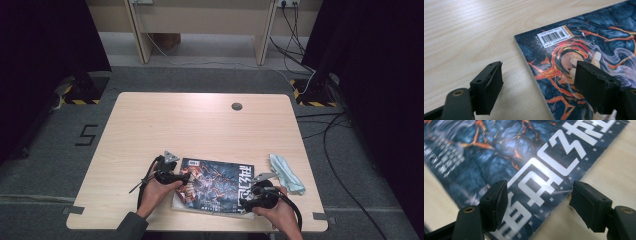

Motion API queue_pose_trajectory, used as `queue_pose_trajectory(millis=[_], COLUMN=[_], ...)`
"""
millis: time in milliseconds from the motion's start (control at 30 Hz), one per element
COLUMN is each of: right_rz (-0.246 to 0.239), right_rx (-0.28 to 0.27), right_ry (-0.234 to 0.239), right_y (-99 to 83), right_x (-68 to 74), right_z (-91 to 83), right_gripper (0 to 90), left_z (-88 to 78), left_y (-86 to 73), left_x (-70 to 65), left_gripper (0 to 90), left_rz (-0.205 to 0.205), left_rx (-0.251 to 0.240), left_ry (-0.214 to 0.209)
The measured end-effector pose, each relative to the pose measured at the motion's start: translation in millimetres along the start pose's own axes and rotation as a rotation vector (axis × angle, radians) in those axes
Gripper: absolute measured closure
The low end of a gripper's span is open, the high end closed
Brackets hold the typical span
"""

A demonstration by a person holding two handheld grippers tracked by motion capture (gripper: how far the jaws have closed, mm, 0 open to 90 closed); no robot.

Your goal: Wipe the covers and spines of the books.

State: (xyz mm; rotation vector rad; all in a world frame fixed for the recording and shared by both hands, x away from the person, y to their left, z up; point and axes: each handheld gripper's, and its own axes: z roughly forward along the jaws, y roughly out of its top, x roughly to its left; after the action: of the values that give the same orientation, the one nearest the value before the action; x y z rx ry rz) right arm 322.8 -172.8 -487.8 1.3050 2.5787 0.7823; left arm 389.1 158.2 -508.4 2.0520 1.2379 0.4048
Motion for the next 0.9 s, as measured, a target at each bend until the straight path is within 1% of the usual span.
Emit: queue_pose_trajectory(millis=[33, 100, 133, 200, 233, 267, 300, 333, 367, 400, 433, 467, 500, 533, 567, 600, 633, 700, 733, 767, 800, 833, 900], right_rz=[0.005, 0.004, -0.003, -0.013, -0.001, -0.001, 0.009, 0.009, 0.010, 0.010, 0.009, 0.008, 0.007, 0.007, 0.002, -0.003, 0.003, -0.005, -0.005, -0.006, -0.006, -0.015, -0.024], right_rx=[0.001, -0.016, -0.027, -0.061, -0.076, -0.076, -0.088, -0.088, -0.093, -0.093, -0.088, -0.085, -0.079, -0.079, -0.075, -0.072, -0.074, -0.073, -0.073, -0.066, -0.066, -0.049, -0.029], right_ry=[0.009, 0.003, -0.011, -0.034, -0.034, -0.034, -0.034, -0.034, -0.039, -0.039, -0.040, -0.042, -0.040, -0.040, -0.032, -0.030, -0.027, -0.026, -0.026, 0.000, 0.000, 0.003, -0.002], right_y=[-1.7, -2.7, -2.3, -0.8, -0.5, -0.5, -0.6, -0.6, -1.4, -1.4, -2.1, -2.2, -2.0, -2.0, -1.7, -1.4, -1.4, -1.4, -1.4, -2.1, -2.1, -2.2, -1.7], right_x=[1.1, 0.5, -0.7, -5.3, -6.7, -6.7, -10.3, -10.3, -13.0, -13.0, -14.0, -14.1, -14.0, -14.0, -13.5, -12.9, -11.7, -11.0, -11.0, -8.0, -8.0, -2.7, 2.3], right_z=[-1.1, -3.2, -4.0, -6.4, -7.5, -7.5, -8.4, -8.4, -6.4, -6.4, -4.0, -3.0, -1.9, -1.9, 0.3, 1.1, 1.5, 1.3, 1.3, 1.5, 1.5, 1.3, 0.4], right_gripper=[32.5, 36.6, 35.6, 35.5, 35.3, 35.3, 35.3, 35.3, 34.5, 34.5, 34.1, 33.8, 33.7, 33.7, 33.7, 33.7, 33.8, 34.0, 34.0, 34.5, 34.5, 32.9, 32.2], left_z=[-0.5, -3.3, -5.9, -14.1, -18.6, -18.6, -27.6, -27.6, -35.9, -35.9, -42.9, -42.9, -47.4, -47.4, -48.2, -47.6, -46.5, -44.8, -44.8, -42.8, -42.8, -39.4, -35.8], left_y=[0.1, -0.9, -2.5, -8.3, -11.8, -11.8, -19.3, -19.3, -28.0, -28.0, -36.1, -36.1, -41.4, -41.4, -43.8, -43.4, -42.7, -41.8, -41.8, -40.7, -40.7, -38.3, -34.7], left_x=[-0.2, -0.3, -0.8, -3.4, -5.5, -5.5, -9.3, -9.3, -13.0, -13.0, -15.2, -15.2, -16.1, -16.1, -16.6, -16.5, -16.3, -14.7, -14.7, -11.8, -11.8, -7.6, -3.4], left_gripper=[23.8, 24.6, 23.8, 22.9, 22.4, 22.0, 21.9, 21.8, 21.5, 21.1, 21.1, 21.1, 21.3, 21.7, 22.2, 21.8, 20.7, 19.7, 19.2, 19.2, 19.1, 18.9, 19.1], left_rz=[0.000, 0.010, 0.011, 0.005, 0.012, 0.012, 0.038, 0.038, 0.044, 0.044, 0.059, 0.059, 0.051, 0.051, 0.064, 0.073, 0.080, 0.082, 0.082, 0.077, 0.077, 0.064, 0.054], left_rx=[0.000, 0.011, 0.015, 0.023, 0.031, 0.031, 0.047, 0.047, 0.054, 0.054, 0.063, 0.063, 0.063, 0.063, 0.064, 0.068, 0.072, 0.071, 0.071, 0.063, 0.063, 0.048, 0.034], left_ry=[-0.005, -0.009, -0.017, -0.051, -0.067, -0.067, -0.083, -0.083, -0.099, -0.099, -0.109, -0.109, -0.117, -0.117, -0.106, -0.104, -0.101, -0.093, -0.093, -0.080, -0.080, -0.053, -0.030])
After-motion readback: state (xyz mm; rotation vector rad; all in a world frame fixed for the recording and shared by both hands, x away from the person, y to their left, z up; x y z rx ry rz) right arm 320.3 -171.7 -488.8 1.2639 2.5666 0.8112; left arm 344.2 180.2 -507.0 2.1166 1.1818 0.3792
